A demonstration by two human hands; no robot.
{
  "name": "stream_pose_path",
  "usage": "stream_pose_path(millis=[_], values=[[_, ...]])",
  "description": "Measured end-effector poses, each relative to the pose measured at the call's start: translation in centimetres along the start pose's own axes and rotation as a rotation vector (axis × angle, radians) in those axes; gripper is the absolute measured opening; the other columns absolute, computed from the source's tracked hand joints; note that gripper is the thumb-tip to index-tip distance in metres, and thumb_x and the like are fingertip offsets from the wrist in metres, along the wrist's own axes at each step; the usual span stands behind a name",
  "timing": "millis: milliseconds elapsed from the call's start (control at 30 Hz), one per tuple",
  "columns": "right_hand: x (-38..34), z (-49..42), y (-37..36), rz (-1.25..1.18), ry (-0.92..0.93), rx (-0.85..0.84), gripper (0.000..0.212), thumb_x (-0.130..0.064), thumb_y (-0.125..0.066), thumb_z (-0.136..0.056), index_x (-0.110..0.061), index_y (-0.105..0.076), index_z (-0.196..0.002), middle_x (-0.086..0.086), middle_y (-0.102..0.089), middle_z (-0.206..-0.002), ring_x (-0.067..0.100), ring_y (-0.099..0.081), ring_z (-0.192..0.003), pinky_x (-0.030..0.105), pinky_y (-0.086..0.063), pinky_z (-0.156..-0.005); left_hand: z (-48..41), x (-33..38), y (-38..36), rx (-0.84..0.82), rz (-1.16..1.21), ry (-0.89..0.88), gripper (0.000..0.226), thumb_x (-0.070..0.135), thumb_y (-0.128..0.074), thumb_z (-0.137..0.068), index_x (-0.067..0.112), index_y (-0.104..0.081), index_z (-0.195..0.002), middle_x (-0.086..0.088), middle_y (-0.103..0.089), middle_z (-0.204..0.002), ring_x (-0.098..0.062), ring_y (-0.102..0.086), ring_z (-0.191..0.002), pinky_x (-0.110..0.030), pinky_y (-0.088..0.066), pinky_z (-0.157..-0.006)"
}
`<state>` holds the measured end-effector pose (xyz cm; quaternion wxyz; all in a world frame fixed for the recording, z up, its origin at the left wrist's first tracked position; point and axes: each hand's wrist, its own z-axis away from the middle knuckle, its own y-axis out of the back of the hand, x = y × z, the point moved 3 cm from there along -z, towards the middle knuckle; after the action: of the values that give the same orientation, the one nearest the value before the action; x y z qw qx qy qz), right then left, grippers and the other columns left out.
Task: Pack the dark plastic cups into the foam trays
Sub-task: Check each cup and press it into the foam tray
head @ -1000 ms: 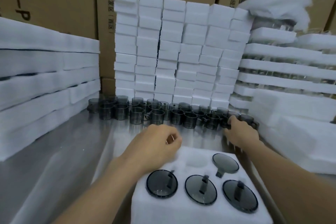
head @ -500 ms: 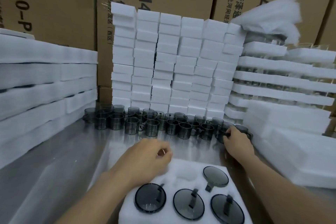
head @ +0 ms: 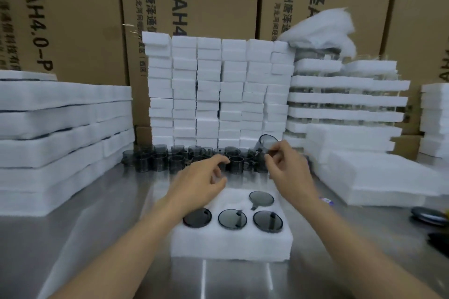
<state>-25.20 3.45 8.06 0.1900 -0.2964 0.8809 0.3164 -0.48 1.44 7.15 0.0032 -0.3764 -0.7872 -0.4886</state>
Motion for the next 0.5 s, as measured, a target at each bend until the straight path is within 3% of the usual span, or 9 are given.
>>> stream_pose_path(millis=[67,133,300,500], values=[[-1.6,1.8,-0.5,0.033,0.121,-0.053,0.015,-0.025,-0.068,-0.098,-0.034,-0.057,-0.101,-0.014,-0.062,-0.076,0.008,-0.061,-0.069,0.033,-0.05,-0.065,0.2,1.0,0.0,0.055,0.01,-0.038,0.068,0.048,-0.069,-0.098,0.061,-0.032,-0.152,0.024,-0.06,-0.116,0.003,-0.066,-0.085,-0.038,-0.06,-0.083],[-2.9,2.8,-1.0,0.058,0.216,-0.078,0.015,-0.024,-0.071,-0.097,-0.03,-0.062,-0.107,-0.018,-0.06,-0.08,0.006,-0.059,-0.07,0.034,-0.053,-0.068,0.2,1.5,0.2,0.107,0.043,-0.071,0.079,0.052,-0.071,-0.095,0.067,-0.022,-0.154,0.025,-0.058,-0.125,0.004,-0.068,-0.083,-0.036,-0.059,-0.082],[-4.8,3.3,-1.4,0.055,0.32,-0.105,0.014,-0.026,-0.073,-0.097,-0.023,-0.067,-0.109,-0.017,-0.062,-0.079,0.007,-0.062,-0.071,0.037,-0.057,-0.071,0.5,1.9,0.0,0.206,-0.003,-0.149,0.066,0.069,-0.063,-0.095,0.061,-0.031,-0.152,0.031,-0.061,-0.121,0.011,-0.066,-0.084,-0.035,-0.058,-0.077],[-5.3,3.4,-1.1,0.023,0.376,-0.065,0.014,-0.026,-0.072,-0.099,-0.023,-0.067,-0.112,-0.012,-0.066,-0.084,0.012,-0.064,-0.072,0.044,-0.058,-0.07,0.4,1.9,0.4,0.307,0.038,-0.17,0.062,0.055,-0.07,-0.094,0.055,-0.041,-0.149,0.028,-0.066,-0.123,0.007,-0.068,-0.09,-0.03,-0.055,-0.075]])
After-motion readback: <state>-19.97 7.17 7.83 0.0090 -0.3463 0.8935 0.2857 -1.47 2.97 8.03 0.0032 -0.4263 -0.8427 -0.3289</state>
